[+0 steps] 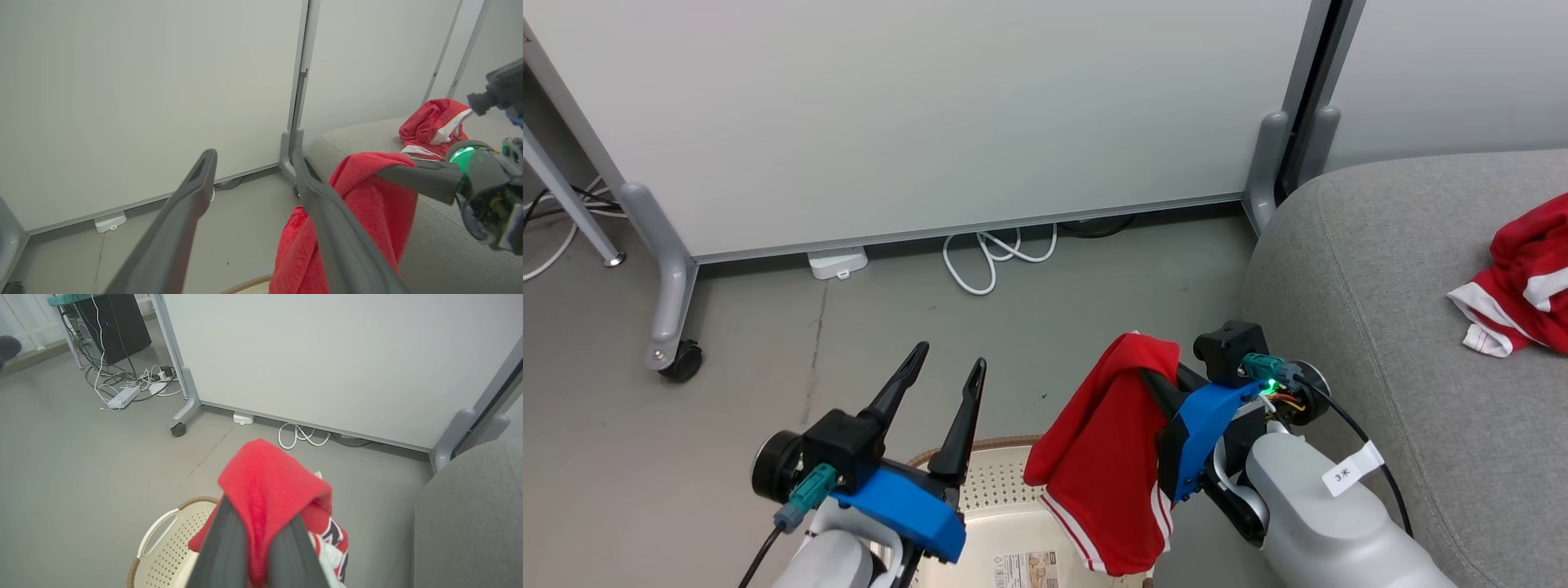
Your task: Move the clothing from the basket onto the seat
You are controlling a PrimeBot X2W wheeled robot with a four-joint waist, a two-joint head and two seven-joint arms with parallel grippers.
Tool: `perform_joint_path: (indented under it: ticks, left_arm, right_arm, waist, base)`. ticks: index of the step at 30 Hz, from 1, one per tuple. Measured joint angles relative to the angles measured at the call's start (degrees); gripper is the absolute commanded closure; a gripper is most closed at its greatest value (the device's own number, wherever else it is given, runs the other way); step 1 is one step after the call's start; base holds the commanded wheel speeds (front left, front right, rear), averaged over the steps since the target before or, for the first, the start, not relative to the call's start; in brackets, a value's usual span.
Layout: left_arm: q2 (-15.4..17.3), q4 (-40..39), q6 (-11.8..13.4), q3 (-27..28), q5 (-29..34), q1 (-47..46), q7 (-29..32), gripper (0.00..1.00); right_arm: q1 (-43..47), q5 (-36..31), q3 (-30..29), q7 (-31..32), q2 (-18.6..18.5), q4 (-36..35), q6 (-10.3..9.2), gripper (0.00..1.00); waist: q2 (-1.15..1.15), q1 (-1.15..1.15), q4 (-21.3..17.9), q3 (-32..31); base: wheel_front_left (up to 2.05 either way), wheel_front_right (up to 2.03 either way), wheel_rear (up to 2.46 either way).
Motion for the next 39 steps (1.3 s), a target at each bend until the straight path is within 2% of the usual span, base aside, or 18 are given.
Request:
perform_joint_path:
  ticks: [10, 21, 30, 39]
  left_arm:
    - [-2.1, -3.3, -2.0, 8.2, 5.4, 9.9, 0.0, 0.00]
    - [-4.8, -5.0, -3.2, 15.0, 9.5, 12.8, 0.0, 0.00]
    - [-5.6, -7.0, -3.7, 19.5, 11.1, 13.7, 0.0, 0.00]
    - [-6.1, -8.4, -3.8, 22.6, 12.0, 14.0, -0.1, 0.00]
  right_arm:
    - [-0.1, -0.5, -0.6, -0.2, 0.0, 0.1, 0.00, 1.00]
    - [-0.1, -0.7, -1.5, -0.5, 0.0, -1.3, 0.00, 1.00]
    - [0.1, -1.9, -1.7, -1.2, 0.0, -6.8, 0.00, 1.00]
    - [4.8, -4.6, -3.3, -1.6, 0.0, -14.8, 0.00, 1.00]
  waist:
    - [0.00, 0.00, -0.9, 0.0]
    - [0.00, 0.00, -3.8, 1.0]
    - [0.00, 0.00, -10.4, 1.7]
    - [0.00, 0.00, -18.8, 2.7]
  base:
    - [0.00, 0.00, 0.00]
    - [0.00, 0.00, 0.00]
    - [0.00, 0.00, 0.00]
    - [0.00, 0.00, 0.00]
